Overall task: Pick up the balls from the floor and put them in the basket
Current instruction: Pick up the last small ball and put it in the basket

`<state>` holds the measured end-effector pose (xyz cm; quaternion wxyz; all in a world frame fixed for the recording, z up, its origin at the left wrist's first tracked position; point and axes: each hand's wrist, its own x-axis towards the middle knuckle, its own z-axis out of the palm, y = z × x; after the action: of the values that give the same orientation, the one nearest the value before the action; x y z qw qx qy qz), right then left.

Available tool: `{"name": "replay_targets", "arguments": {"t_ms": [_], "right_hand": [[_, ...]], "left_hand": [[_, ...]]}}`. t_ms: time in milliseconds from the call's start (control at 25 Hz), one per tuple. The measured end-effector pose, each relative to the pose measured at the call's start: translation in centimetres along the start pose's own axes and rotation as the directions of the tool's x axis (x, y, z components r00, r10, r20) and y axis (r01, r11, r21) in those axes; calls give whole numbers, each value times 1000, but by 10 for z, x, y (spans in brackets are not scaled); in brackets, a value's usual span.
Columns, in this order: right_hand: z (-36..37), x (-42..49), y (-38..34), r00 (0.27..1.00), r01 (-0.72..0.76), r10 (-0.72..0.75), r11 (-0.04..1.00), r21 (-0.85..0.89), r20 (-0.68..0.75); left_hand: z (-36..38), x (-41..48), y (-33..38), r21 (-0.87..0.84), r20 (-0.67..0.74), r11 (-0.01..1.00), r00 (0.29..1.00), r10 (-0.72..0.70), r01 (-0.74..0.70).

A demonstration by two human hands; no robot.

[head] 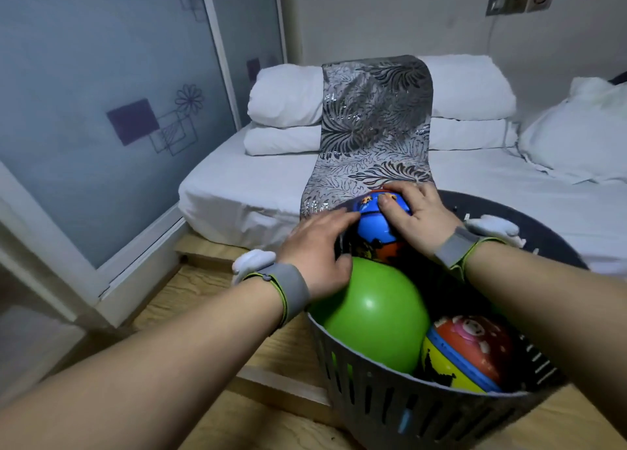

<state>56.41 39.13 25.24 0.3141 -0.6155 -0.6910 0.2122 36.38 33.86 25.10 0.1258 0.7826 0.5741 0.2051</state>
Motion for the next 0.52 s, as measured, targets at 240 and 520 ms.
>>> {"name": "replay_targets", "arguments": {"t_ms": [240, 520], "right_hand": [[21, 17, 18, 995, 49, -41, 995, -82, 95], [10, 20, 13, 992, 41, 4, 940, -340, 130]], "left_hand": [[3, -21, 19, 218, 48, 963, 984, -170, 156], [13, -52, 47, 279, 29, 916, 951, -306, 287]]}}
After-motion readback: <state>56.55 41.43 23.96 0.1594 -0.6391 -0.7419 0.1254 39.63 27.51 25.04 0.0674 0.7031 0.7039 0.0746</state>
